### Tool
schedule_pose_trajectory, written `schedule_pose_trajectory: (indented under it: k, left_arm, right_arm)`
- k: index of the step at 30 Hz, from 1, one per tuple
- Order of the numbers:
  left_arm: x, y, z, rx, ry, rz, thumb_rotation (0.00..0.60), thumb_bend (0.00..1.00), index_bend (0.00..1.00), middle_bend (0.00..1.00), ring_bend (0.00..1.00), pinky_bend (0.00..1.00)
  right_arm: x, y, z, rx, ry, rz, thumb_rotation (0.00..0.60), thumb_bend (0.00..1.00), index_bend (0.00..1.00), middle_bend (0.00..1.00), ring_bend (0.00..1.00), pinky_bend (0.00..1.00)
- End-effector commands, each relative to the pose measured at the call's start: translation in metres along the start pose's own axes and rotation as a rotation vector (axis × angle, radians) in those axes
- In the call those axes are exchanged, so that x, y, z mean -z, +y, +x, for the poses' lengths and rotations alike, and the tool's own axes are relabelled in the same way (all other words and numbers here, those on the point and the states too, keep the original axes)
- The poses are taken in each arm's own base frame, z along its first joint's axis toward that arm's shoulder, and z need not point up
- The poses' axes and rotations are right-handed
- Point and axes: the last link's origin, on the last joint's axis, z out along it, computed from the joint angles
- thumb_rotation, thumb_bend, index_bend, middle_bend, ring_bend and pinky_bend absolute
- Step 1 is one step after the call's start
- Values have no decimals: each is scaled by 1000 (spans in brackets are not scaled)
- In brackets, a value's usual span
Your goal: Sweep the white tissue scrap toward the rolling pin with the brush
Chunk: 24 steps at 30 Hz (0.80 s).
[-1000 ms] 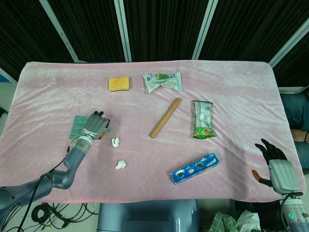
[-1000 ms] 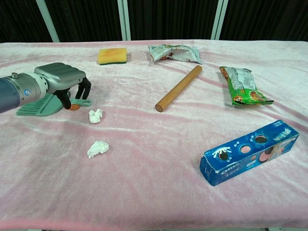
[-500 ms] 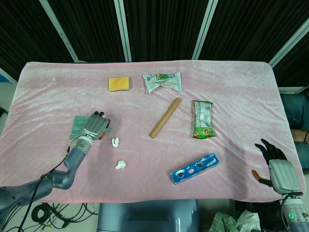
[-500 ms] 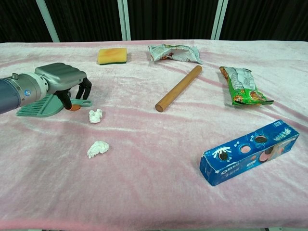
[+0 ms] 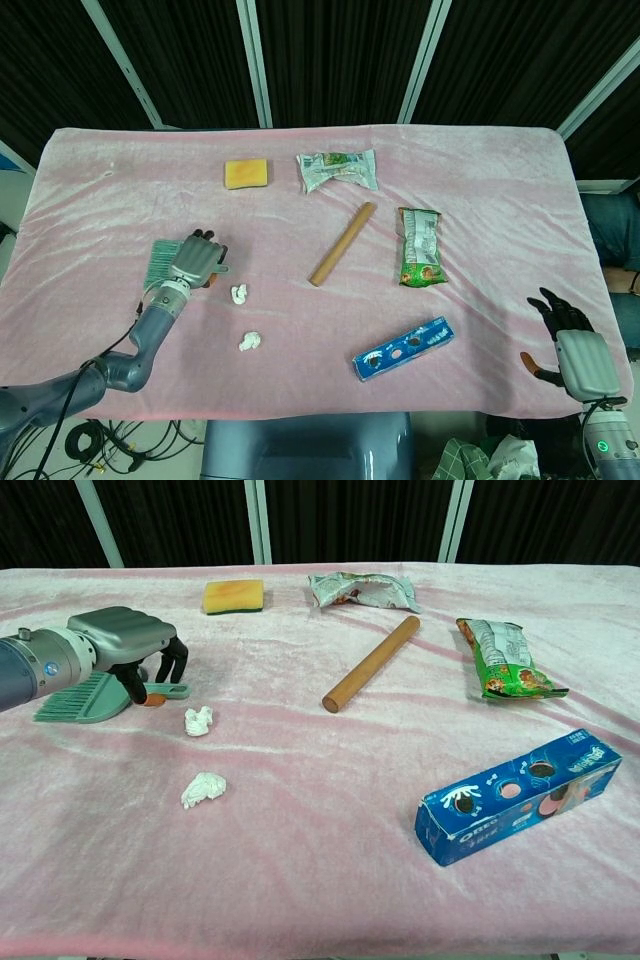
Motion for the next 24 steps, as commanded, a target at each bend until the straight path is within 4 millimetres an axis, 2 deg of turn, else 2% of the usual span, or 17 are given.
schedule_pose_trajectory:
  k: [1, 12, 24]
  left_arm:
    - [3, -1, 3, 9, 16, -5, 600, 383, 536, 567, 193, 243]
    - [22, -12, 10, 108, 96, -43, 600, 382, 534, 566, 195, 257]
    - [44, -22, 20, 387, 182, -150, 600, 382, 538, 568, 195, 266]
  right_arm:
    - [0, 0, 0, 0, 0, 0, 600, 199, 174, 47, 100, 149]
    - [0, 0, 0, 2, 0, 0, 600, 200, 175, 47, 100, 149]
    - [0, 0, -1, 0, 0, -6, 600, 200, 174, 47, 100, 149]
